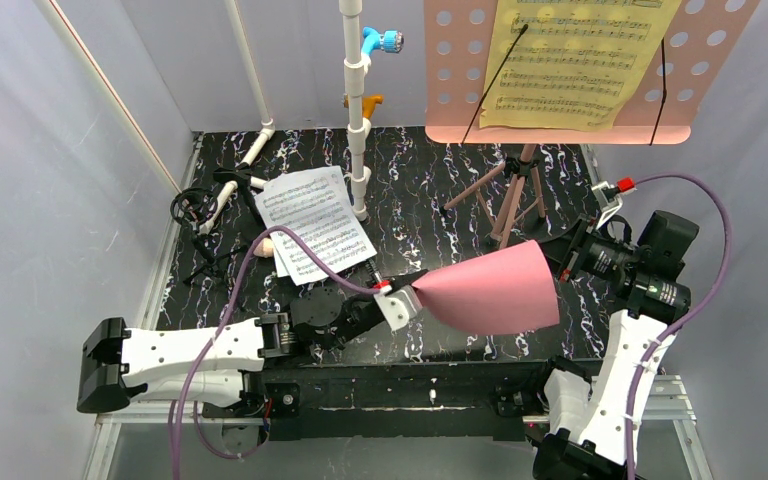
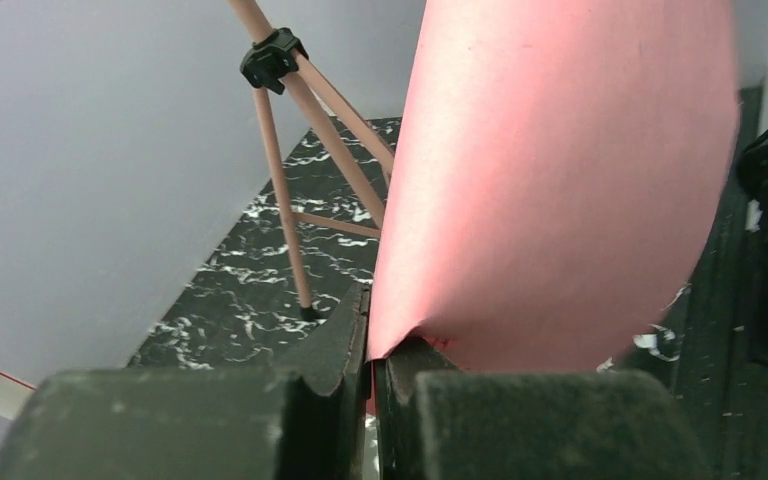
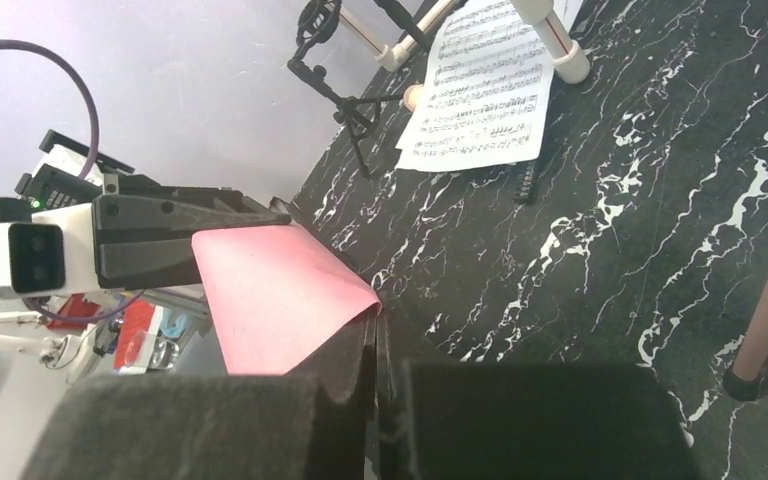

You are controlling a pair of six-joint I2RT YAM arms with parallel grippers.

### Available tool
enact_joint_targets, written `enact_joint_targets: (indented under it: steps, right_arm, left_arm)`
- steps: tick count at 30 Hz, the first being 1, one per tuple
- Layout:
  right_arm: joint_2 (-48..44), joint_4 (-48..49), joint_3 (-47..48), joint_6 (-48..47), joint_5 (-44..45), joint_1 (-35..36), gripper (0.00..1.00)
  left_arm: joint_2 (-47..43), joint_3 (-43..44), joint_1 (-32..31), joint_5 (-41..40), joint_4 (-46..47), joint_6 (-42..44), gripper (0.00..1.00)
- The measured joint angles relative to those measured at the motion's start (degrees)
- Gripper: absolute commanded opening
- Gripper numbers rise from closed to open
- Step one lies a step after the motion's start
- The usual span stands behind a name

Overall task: Pack up the instrument practice props
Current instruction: Pick up the sheet music from the music stand.

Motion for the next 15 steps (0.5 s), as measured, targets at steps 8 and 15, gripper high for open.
enact_joint_targets:
  steps: [8, 15]
  right_arm:
    - [-0.4, -0.3, -0.6, -0.1, -0.6, 0.2, 0.25]
    - [-0.8, 0.1, -1.1, -0.4, -0.2, 0.2, 0.84]
  left_arm:
    - [-1.7, 0.0, -0.1, 0.3, -2.4, -15.7, 0.00]
    - [-3.1, -0.6, -0.1, 0.2, -3.5, -26.9, 0.00]
